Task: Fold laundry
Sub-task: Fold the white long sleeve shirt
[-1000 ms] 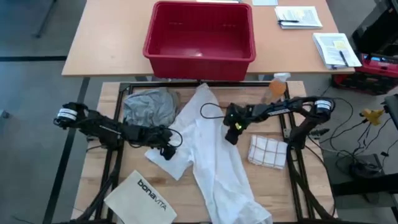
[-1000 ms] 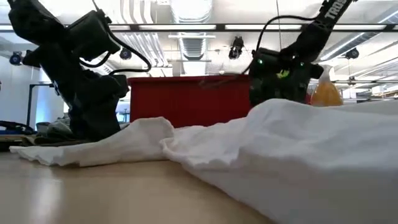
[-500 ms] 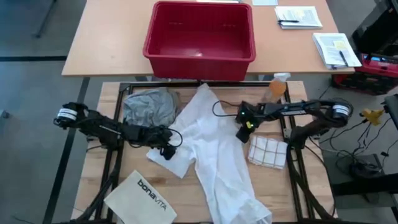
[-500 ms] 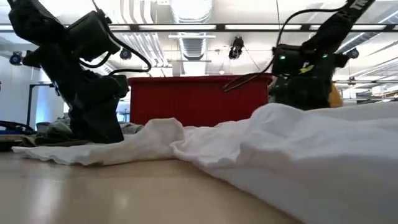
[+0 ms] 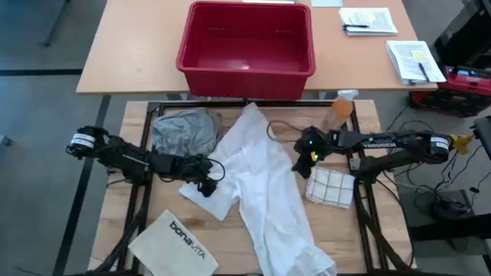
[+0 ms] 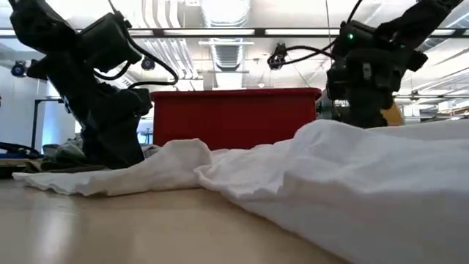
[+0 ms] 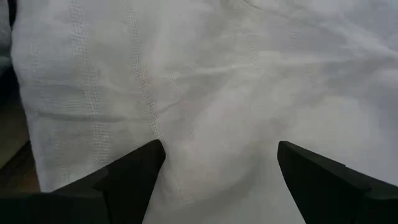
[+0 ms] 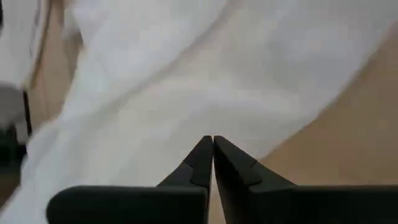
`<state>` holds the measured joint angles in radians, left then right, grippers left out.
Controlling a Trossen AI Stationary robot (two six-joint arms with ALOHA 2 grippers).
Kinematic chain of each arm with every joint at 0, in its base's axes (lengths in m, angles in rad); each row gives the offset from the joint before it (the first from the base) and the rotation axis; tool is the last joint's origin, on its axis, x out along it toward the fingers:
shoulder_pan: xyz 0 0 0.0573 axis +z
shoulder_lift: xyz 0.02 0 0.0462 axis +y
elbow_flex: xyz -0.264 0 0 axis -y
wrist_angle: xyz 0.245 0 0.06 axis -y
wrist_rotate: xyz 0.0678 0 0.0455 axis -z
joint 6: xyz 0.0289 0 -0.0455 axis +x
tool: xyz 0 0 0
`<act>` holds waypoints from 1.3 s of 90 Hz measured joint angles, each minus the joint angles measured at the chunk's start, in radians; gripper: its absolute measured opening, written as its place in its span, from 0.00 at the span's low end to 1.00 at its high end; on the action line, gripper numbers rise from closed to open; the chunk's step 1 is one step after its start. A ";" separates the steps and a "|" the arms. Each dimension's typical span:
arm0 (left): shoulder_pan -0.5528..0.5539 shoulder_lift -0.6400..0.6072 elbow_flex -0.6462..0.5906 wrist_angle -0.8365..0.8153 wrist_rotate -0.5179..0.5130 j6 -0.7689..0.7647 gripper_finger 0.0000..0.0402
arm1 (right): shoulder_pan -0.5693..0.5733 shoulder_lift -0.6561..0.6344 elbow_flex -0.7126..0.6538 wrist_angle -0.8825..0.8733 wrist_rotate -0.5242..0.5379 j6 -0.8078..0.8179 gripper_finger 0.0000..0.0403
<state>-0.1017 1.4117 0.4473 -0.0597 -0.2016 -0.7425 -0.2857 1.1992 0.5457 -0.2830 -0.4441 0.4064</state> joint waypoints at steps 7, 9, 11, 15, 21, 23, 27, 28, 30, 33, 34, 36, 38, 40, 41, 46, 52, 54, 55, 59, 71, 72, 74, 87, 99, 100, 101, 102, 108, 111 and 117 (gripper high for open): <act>0.000 0.000 0.000 0.000 0.000 0.000 0.78 | 0.070 0.015 -0.004 0.006 0.000 -0.005 0.00; 0.000 0.000 0.000 0.000 0.000 0.000 0.78 | 0.088 0.019 -0.004 0.013 0.000 -0.005 0.00; 0.000 0.000 0.000 0.000 0.000 0.000 0.78 | 0.105 0.024 -0.004 0.019 -0.001 -0.005 0.00; 0.000 0.000 0.000 0.000 0.000 0.000 0.78 | 0.133 0.043 -0.004 0.032 -0.002 -0.003 0.00; 0.000 0.000 -0.001 0.001 0.000 0.001 0.78 | 0.160 0.072 -0.004 0.043 0.013 0.003 0.00; 0.000 0.000 -0.001 0.001 0.000 0.001 0.78 | 0.167 0.084 -0.004 0.048 0.018 0.003 0.00; 0.000 0.000 -0.001 0.001 0.000 0.003 0.78 | 0.178 0.108 -0.004 0.065 0.019 0.003 0.00; 0.000 0.000 -0.001 0.001 0.000 0.004 0.78 | 0.180 0.115 -0.004 0.070 0.019 0.003 0.00; 0.000 0.000 -0.001 0.001 0.000 0.004 0.78 | 0.184 0.130 -0.004 0.079 0.017 0.003 0.00; 0.000 0.000 -0.001 0.001 0.000 0.004 0.78 | 0.191 0.153 -0.004 0.096 0.013 0.006 0.00; 0.000 0.000 -0.001 0.001 0.000 0.004 0.78 | 0.194 0.160 -0.004 0.102 0.010 0.008 0.00; 0.000 0.000 -0.001 0.001 0.000 0.004 0.78 | 0.199 0.175 -0.004 0.114 0.007 0.012 0.00; 0.000 0.000 -0.001 0.001 -0.001 0.004 0.78 | 0.203 0.189 -0.004 0.128 0.002 0.014 0.00; 0.000 0.000 -0.001 0.001 0.000 0.004 0.78 | 0.208 0.202 -0.004 0.144 -0.003 0.017 0.00; 0.000 0.000 -0.001 0.001 0.000 0.003 0.78 | 0.210 0.207 -0.004 0.152 -0.005 0.020 0.00; 0.000 0.000 -0.001 0.003 0.000 0.002 0.78 | 0.220 0.231 -0.003 0.164 -0.009 0.023 0.00; 0.000 0.000 -0.001 0.005 -0.001 0.001 0.78 | 0.223 0.246 -0.005 0.143 -0.009 0.027 0.00; 0.000 0.000 -0.001 0.005 -0.001 0.001 0.78 | 0.223 0.248 -0.009 0.138 -0.008 0.029 0.00; 0.000 0.000 -0.001 0.005 -0.001 0.001 0.78 | 0.223 0.248 -0.011 0.136 -0.008 0.030 0.00; 0.000 0.000 -0.001 0.005 0.000 0.001 0.78 | 0.222 0.246 -0.020 0.135 -0.009 0.040 0.00; 0.000 0.000 -0.001 0.006 -0.001 0.001 0.78 | 0.223 0.220 -0.065 0.106 -0.013 0.053 0.00; 0.000 0.000 -0.001 0.006 -0.001 0.001 0.78 | 0.222 0.216 -0.067 0.100 -0.013 0.055 0.00; 0.000 0.000 -0.001 0.006 0.000 0.000 0.78 | 0.223 0.207 -0.075 0.088 -0.013 0.059 0.00; 0.000 0.000 -0.001 0.007 0.000 0.015 0.78 | 0.229 0.106 -0.118 0.029 0.002 0.090 0.00; 0.000 0.000 -0.001 0.007 0.000 0.026 0.78 | 0.229 -0.006 -0.130 -0.085 0.020 0.108 0.00; 0.000 0.000 -0.001 0.007 0.000 0.026 0.78 | 0.229 -0.014 -0.130 -0.097 0.023 0.108 0.00; 0.000 0.000 -0.001 0.007 0.000 0.026 0.78 | 0.229 -0.021 -0.131 -0.109 0.027 0.107 0.00; 0.000 0.000 -0.001 0.007 0.000 0.026 0.78 | 0.229 -0.030 -0.132 -0.122 0.030 0.107 0.00; 0.000 0.000 -0.001 0.007 0.000 0.027 0.78 | 0.229 -0.075 -0.137 -0.199 0.062 0.105 0.00; 0.000 0.000 -0.001 0.007 0.000 0.027 0.78 | 0.229 -0.093 -0.138 -0.229 0.083 0.107 0.00; 0.000 0.000 -0.001 0.007 0.000 0.027 0.78 | 0.229 -0.134 -0.137 -0.255 0.116 0.130 0.00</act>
<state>-0.1013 1.4120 0.4461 -0.0525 -0.2016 -0.7156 -0.0566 1.0655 0.4084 -0.5379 -0.3285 0.5364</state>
